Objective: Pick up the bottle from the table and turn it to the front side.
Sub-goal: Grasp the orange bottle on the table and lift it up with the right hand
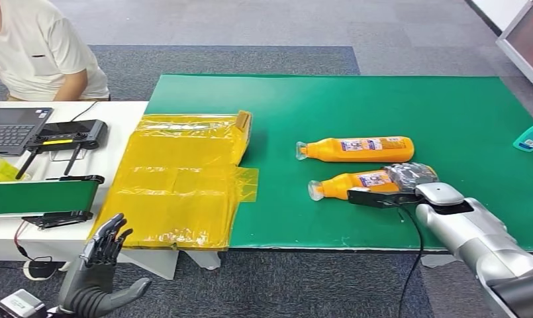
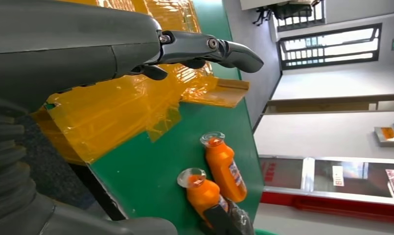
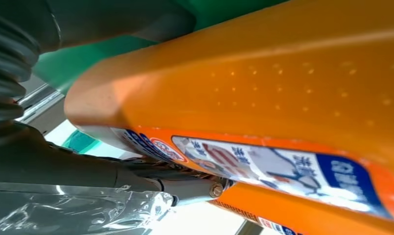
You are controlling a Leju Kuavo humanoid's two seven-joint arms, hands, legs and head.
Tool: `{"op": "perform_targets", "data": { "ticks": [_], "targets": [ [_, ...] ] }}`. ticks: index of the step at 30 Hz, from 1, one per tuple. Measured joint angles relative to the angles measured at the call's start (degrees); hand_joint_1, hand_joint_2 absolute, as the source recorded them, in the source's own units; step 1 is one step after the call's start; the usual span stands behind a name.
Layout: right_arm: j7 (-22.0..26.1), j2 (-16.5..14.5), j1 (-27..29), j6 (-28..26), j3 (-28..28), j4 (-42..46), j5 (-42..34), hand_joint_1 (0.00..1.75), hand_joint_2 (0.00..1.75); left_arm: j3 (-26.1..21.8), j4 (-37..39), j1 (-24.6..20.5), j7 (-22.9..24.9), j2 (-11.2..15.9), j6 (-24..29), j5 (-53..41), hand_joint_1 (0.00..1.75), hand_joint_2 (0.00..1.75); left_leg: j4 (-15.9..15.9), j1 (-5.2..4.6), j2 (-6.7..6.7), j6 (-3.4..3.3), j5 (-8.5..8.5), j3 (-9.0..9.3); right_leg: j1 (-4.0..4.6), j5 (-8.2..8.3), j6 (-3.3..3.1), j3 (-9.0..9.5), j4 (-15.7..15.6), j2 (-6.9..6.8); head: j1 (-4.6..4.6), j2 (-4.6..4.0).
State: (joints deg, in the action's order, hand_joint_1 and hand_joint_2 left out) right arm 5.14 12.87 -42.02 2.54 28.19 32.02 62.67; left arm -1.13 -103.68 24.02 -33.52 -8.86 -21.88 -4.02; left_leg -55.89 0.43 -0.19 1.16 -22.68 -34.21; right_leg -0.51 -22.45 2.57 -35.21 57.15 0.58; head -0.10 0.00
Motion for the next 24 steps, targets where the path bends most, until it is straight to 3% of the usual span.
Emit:
{"op": "perform_targets", "data": {
  "ticks": [7,13,17,24],
  "targets": [
    [3.1,0.0,1.2,-2.9,0.0,2.1,-4.8,1.75,1.75,-0.7,0.5,0.1,-0.7,-0.6,-0.4,-1.5,0.0,1.75,0.0,0.0,0.0,0.0,0.0,0.01,0.0,0.0,0.0,-0.02,0.0,0.0,0.0,0.0],
    [10.4,-1.0,14.1,-10.8,-6.7,20.2,-19.2,1.75,1.75,-0.8,-1.0,1.7,-1.3,-1.7,1.0,-3.1,0.0,1.75,0.0,0.03,-0.08,0.0,-0.07,-0.05,0.03,-0.1,-0.04,-0.03,0.0,-0.06,-0.01,0.0],
    [11.1,-2.4,21.0,-11.7,-11.0,30.7,-20.7,1.75,1.75,-0.8,-1.7,2.1,-1.2,-2.3,1.6,-3.6,0.0,1.75,0.0,0.03,-0.13,0.02,-0.11,-0.1,0.03,-0.18,-0.04,-0.06,0.0,-0.1,0.0,0.0],
    [11.2,-3.0,24.7,-11.7,-14.5,37.3,-20.8,1.75,1.75,-0.8,-2.2,2.3,-1.2,-2.6,1.9,-3.6,0.0,1.75,0.0,-0.01,-0.15,-0.01,-0.11,-0.09,-0.01,-0.14,0.02,-0.04,0.0,-0.1,0.01,0.0]
  ]
}}
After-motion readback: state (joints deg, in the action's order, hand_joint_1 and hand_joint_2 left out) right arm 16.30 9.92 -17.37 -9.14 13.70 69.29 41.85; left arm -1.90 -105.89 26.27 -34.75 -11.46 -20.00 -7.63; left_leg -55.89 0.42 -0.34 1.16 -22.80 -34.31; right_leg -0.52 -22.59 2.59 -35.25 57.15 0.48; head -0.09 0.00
